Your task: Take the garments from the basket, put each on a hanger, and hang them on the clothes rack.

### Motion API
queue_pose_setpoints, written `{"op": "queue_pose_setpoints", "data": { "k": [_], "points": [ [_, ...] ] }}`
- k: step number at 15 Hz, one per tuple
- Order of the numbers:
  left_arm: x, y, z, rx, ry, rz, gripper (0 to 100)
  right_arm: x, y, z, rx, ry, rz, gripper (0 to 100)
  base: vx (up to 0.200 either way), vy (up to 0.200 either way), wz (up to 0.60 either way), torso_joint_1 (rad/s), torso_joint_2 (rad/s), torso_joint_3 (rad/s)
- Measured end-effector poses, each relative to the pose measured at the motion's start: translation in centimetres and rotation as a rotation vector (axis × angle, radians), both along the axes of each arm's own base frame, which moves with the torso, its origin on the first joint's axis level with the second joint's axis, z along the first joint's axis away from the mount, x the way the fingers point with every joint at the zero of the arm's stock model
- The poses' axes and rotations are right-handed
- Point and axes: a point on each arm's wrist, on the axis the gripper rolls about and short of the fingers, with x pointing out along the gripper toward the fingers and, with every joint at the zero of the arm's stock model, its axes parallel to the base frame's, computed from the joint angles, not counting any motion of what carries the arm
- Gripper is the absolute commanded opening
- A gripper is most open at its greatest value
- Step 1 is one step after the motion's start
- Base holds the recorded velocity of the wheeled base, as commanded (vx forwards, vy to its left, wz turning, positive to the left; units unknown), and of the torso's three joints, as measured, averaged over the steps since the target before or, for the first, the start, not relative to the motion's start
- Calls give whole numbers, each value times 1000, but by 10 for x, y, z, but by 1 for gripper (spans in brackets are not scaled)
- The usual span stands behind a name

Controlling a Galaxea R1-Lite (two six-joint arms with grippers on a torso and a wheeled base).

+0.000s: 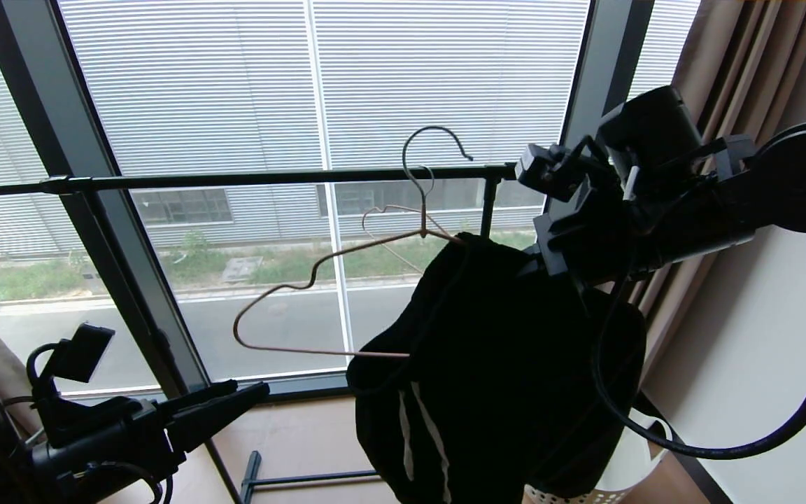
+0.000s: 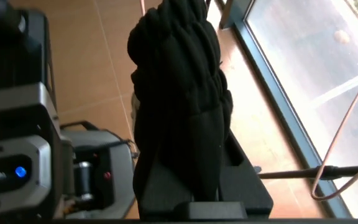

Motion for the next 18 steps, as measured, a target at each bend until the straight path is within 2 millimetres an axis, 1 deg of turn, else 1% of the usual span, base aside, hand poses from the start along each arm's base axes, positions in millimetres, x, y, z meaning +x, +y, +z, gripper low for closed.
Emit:
{"op": "queue_pose_setpoints", "data": {
  "k": [2, 4, 7, 10, 14, 18],
  "points": [
    [4, -2, -8, -1, 44, -36, 100, -4, -2, 8, 33, -10, -19, 0, 0, 0, 0, 0, 0, 0],
    [11, -4, -12, 1, 64, -42, 100, -11, -5, 10, 43, -21, -18, 0, 0, 0, 0, 0, 0, 0],
    [26, -8, -16, -2, 76, -50, 100, -23, -3, 11, 50, -25, 10, 0, 0, 0, 0, 0, 0, 0],
    [37, -17, -19, -27, 107, -76, 100, -32, 1, 14, 69, -20, 57, 0, 0, 0, 0, 0, 0, 0],
    [44, -28, -18, -32, 101, -114, 100, -45, 8, 16, 71, -33, 106, 0, 0, 0, 0, 0, 0, 0],
    [43, -36, -22, -26, 116, -151, 100, -54, 14, 19, 83, -35, 146, 0, 0, 0, 0, 0, 0, 0]
  ]
}}
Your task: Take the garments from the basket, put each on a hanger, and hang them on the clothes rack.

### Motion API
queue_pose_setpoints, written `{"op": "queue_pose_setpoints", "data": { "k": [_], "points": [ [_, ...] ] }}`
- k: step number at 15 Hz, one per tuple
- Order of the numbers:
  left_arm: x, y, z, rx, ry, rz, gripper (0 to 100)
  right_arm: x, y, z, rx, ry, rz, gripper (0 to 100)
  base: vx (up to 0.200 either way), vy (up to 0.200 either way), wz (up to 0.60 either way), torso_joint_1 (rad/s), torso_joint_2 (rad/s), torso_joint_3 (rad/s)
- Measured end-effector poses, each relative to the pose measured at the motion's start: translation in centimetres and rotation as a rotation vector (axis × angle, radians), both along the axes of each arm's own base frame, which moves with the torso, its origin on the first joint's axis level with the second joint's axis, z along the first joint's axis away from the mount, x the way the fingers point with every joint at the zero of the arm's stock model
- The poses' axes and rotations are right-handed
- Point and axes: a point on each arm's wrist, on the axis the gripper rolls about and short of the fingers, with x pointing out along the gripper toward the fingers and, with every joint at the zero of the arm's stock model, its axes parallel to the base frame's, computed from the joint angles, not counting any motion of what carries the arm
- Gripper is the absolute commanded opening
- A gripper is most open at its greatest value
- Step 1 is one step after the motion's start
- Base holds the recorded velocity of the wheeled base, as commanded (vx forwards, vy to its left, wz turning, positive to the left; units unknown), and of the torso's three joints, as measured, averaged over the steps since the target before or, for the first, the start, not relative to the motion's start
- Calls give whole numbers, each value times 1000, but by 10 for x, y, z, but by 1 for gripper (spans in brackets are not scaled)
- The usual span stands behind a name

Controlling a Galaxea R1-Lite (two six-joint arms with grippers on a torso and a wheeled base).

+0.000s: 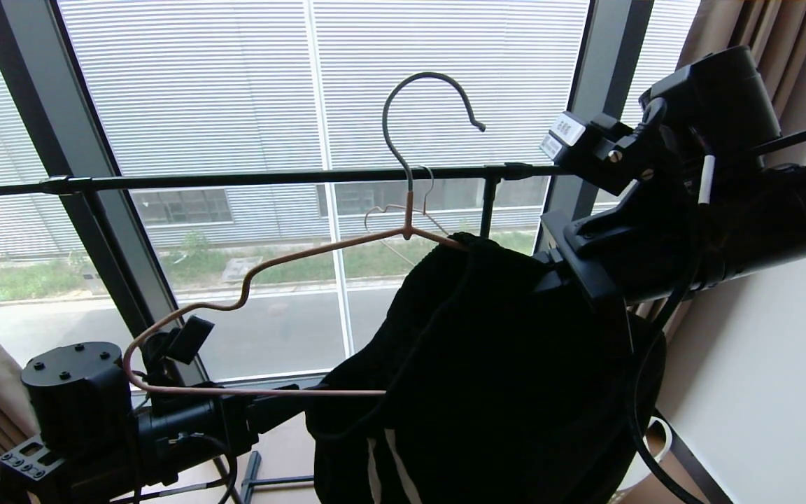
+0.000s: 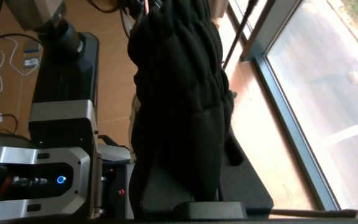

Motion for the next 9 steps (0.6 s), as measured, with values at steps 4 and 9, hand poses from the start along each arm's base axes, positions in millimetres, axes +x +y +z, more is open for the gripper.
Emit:
{"op": "queue_pose_setpoints", "data": {
  "k": [4, 9],
  "points": [
    [0, -6, -2, 3, 4, -24, 0, -3, 4, 3, 25, -12, 35, 0, 0, 0, 0, 0, 0, 0],
    [-1, -9, -3, 6, 8, -36, 0, -5, 4, -3, 32, -17, 41, 0, 0, 0, 0, 0, 0, 0]
  ]
}}
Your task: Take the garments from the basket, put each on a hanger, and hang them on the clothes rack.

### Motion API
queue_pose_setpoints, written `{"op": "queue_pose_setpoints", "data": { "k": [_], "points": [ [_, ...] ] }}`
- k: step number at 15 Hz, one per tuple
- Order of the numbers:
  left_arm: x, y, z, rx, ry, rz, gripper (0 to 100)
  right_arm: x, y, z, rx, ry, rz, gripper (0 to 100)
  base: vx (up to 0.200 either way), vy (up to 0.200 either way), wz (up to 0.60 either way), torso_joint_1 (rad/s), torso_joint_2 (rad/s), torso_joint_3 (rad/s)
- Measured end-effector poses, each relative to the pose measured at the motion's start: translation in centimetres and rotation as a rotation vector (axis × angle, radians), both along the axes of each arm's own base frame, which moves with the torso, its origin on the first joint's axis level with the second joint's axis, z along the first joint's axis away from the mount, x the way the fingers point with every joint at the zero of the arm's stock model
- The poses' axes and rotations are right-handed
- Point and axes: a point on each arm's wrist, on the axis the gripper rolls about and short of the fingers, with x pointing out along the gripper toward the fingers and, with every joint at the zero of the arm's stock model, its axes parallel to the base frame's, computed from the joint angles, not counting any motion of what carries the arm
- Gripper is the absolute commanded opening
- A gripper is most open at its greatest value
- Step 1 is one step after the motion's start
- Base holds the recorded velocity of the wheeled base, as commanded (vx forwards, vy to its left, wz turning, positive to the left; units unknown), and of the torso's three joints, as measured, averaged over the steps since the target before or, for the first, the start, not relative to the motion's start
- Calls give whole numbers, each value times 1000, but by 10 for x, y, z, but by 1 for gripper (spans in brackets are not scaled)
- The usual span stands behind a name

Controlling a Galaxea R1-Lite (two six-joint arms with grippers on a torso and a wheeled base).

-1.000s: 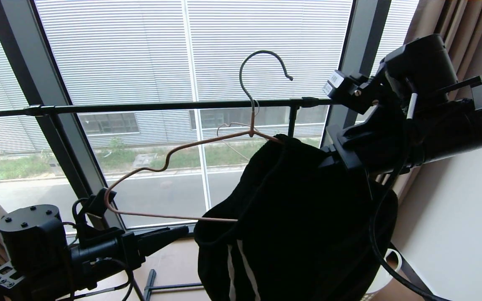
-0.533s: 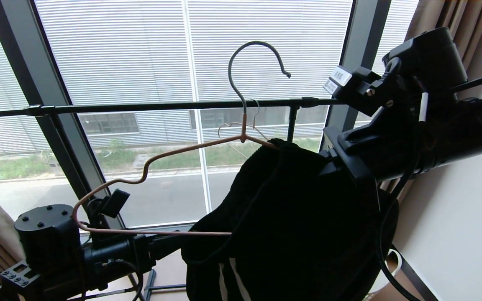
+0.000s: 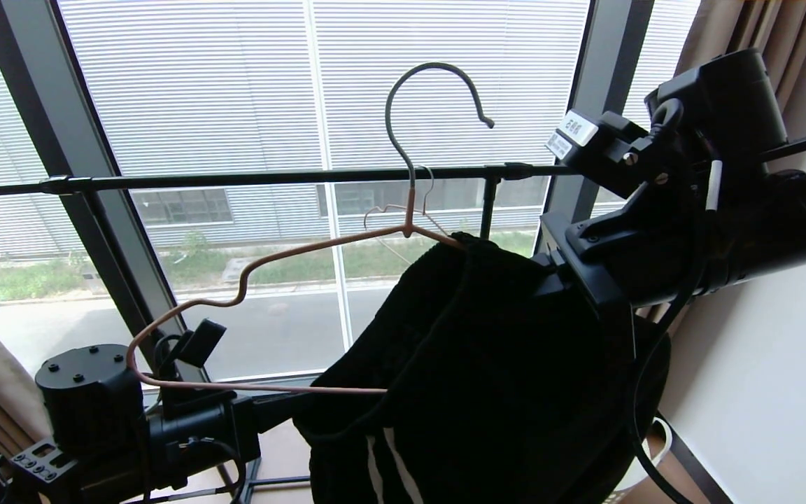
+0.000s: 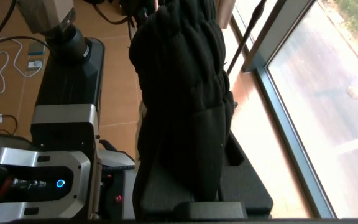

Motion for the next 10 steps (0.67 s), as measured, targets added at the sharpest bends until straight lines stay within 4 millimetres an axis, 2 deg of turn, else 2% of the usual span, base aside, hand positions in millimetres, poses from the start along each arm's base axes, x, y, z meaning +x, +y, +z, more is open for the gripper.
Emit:
{"op": "queue_pose_setpoints", "data": {
  "k": [2, 6, 10],
  "points": [
    [0, 2, -1, 1, 3, 6, 0, -2, -3, -2, -4, 6, -3, 0, 0, 0, 0, 0, 0, 0],
    [-2, 19, 0, -8, -27, 76, 0, -1, -24, -4, -9, 17, -66, 0, 0, 0, 0, 0, 0, 0],
    [-2, 24, 1, -11, -40, 99, 0, -3, -37, -10, -35, 34, -120, 0, 0, 0, 0, 0, 0, 0]
  ]
}}
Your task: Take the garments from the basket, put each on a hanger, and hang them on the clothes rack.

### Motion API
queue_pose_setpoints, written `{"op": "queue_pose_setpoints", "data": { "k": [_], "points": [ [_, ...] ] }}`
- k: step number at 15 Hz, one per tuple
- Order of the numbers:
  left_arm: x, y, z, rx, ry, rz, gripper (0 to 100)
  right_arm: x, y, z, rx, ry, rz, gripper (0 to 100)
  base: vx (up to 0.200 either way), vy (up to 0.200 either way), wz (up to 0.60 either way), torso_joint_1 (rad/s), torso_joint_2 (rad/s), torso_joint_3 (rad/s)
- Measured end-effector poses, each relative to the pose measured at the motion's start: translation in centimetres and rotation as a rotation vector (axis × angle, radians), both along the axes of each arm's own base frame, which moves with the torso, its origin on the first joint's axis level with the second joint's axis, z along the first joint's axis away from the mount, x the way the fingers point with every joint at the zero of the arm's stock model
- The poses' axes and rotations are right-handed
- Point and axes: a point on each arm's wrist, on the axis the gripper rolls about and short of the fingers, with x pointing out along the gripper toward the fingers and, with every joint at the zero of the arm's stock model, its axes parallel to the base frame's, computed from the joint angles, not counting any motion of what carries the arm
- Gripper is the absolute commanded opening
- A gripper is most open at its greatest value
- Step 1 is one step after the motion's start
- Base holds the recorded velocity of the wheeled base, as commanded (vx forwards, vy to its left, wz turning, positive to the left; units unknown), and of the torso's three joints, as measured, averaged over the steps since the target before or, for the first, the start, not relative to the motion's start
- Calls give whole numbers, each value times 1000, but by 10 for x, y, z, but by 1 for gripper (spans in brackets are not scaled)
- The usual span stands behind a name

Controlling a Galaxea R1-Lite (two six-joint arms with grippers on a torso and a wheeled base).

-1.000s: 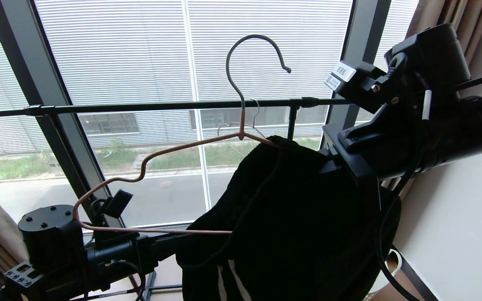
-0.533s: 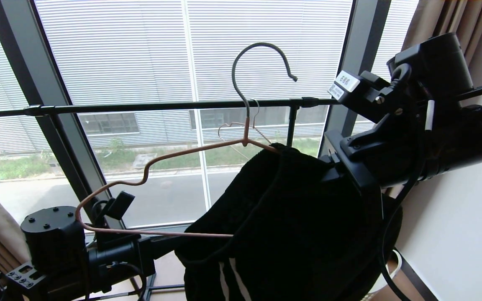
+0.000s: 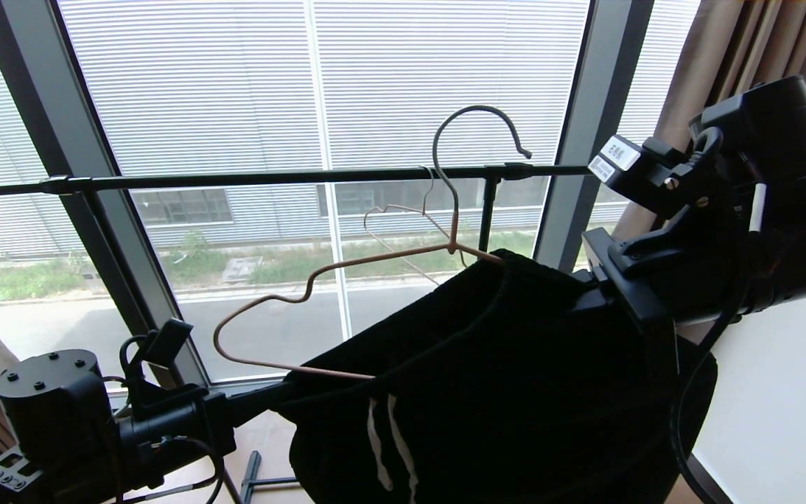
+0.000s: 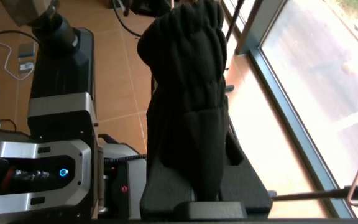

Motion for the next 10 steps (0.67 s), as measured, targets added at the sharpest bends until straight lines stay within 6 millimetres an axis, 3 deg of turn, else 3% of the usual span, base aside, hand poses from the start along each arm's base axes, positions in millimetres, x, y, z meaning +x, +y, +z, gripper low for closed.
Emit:
{"op": "queue_pose_setpoints", "data": {
  "k": [10],
  "points": [
    [7, 5, 4, -7, -33, 29, 0, -12, -19, -44, -174, 82, -137, 0, 0, 0, 0, 0, 0, 0]
  ]
}}
